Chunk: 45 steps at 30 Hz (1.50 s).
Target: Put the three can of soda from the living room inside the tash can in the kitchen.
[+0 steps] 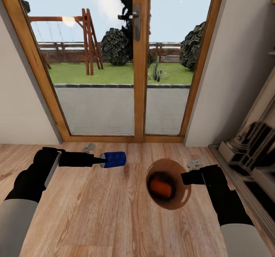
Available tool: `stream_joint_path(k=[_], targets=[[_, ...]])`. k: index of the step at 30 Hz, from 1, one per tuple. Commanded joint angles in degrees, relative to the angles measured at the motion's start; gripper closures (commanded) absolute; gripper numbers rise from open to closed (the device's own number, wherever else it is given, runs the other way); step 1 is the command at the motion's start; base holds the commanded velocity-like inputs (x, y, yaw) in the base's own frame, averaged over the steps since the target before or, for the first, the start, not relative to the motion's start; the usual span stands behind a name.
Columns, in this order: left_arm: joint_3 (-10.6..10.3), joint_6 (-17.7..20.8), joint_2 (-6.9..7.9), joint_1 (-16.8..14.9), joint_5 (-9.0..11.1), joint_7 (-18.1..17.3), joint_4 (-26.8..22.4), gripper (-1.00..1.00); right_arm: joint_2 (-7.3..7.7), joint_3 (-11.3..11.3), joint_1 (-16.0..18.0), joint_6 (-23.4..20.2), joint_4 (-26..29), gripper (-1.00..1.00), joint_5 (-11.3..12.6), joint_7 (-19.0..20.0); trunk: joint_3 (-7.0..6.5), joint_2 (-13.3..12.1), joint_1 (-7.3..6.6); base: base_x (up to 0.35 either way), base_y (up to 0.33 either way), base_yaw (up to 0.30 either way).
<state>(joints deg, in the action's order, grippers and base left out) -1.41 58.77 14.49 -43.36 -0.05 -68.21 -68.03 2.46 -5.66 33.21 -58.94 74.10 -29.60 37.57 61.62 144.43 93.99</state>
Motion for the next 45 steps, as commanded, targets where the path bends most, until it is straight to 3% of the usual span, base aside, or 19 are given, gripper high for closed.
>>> stream_joint_path(k=[1, 15, 22, 30, 31, 32, 36, 42, 45], targets=[[0.00, -0.17, 0.00, 0.00, -0.04, -0.26, 0.00, 1.00, -0.01, 0.00, 0.02, -0.19, 0.01, 1.00, 0.35, 0.30, -0.01, 0.00, 0.00, 0.000, 0.000, 0.000], [0.00, -0.17, 0.00, 0.00, -0.04, -0.26, 0.00, 1.00, -0.01, 0.00, 0.02, -0.19, 0.01, 1.00, -12.07, 0.30, -0.01, 0.00, 0.00, 0.000, 0.000, 0.000], [0.00, -0.17, 0.00, 0.00, -0.04, -0.26, 0.00, 1.00, -0.01, 0.00, 0.02, -0.19, 0.01, 1.00, -15.42, 0.30, -0.01, 0.00, 0.00, 0.000, 0.000, 0.000], [-2.10, 0.87, -2.62, 2.60, 0.18, -2.84, -2.62, 1.00, -2.41, 2.42, 0.01, -0.37, -0.04, 1.00, -18.33, 0.06, -0.01, 0.00, 0.00, 0.000, 0.000, 0.000], [-2.40, 0.90, -2.95, 2.92, 0.19, -3.17, -2.94, 1.00, -2.44, 2.45, 0.01, -0.37, -0.01, 1.00, -18.31, 0.05, -0.01, 0.00, 0.00, 0.000, 0.000, 0.000], [-2.71, 0.90, -3.87, 6.10, 0.22, -11.05, -7.58, 1.00, -2.46, 2.53, 0.03, -0.38, 0.01, 1.00, 0.39, 0.05, -0.01, 0.00, 0.00, 0.000, 0.000, 0.000], [-3.95, 0.81, -4.16, 6.24, 0.44, -14.46, -8.20, 1.00, -2.53, 4.17, 0.09, -1.06, 0.40, 1.00, 0.37, 0.05, -0.01, 0.00, 0.00, 0.000, 0.000, 0.000], [-4.14, 0.68, -4.22, 6.38, 0.49, -17.51, -10.72, 1.00, -2.59, 5.21, 0.10, -1.06, 0.58, 1.00, 0.34, -0.03, -0.01, 0.00, 0.00, 0.000, 0.000, 0.000], [-4.14, 0.53, -4.25, 6.42, 0.54, -18.80, -11.83, 1.00, -2.62, 6.81, 0.10, -1.06, 0.57, 1.00, 0.28, -0.38, -0.01, 0.00, 0.00, 0.000, 0.000, 0.000]])
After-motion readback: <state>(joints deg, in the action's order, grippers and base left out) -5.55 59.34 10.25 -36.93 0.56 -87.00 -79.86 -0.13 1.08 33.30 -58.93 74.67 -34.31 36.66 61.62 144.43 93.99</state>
